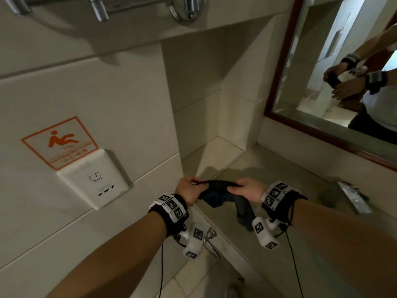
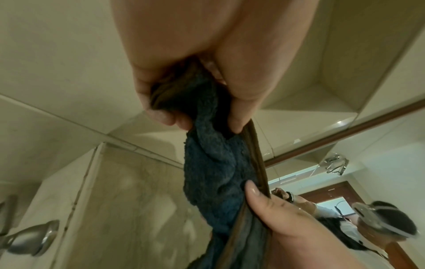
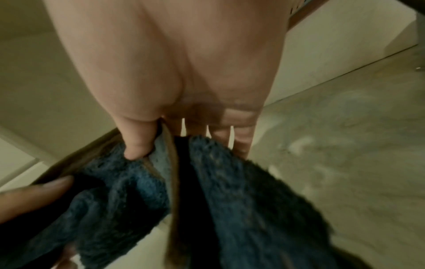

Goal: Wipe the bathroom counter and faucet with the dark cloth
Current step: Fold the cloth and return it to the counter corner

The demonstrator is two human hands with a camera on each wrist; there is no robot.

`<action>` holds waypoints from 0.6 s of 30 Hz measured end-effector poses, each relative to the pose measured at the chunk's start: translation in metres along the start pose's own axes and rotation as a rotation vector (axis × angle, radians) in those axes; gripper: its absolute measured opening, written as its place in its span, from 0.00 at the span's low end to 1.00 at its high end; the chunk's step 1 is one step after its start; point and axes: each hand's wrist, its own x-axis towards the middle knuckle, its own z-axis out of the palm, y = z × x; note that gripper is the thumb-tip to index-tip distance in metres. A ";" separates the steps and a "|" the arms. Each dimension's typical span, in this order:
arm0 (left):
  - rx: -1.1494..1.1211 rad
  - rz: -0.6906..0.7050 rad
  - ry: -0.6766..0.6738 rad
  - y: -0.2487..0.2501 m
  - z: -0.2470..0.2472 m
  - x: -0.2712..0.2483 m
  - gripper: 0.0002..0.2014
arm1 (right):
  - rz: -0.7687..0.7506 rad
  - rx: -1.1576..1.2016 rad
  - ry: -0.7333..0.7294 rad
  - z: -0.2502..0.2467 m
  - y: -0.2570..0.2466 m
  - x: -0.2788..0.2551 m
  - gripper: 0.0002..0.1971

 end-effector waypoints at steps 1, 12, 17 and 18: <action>-0.002 -0.017 0.014 0.001 0.005 0.006 0.10 | 0.011 0.018 0.008 -0.001 0.003 0.004 0.15; 0.146 -0.179 0.144 0.006 0.057 0.083 0.40 | 0.331 0.564 0.126 -0.030 0.038 0.083 0.08; 0.003 -0.430 -0.007 -0.003 0.069 0.099 0.35 | 0.409 0.835 0.085 -0.028 0.044 0.117 0.10; -0.032 -0.478 -0.062 -0.003 0.070 0.100 0.30 | 0.417 0.858 0.070 -0.025 0.044 0.123 0.09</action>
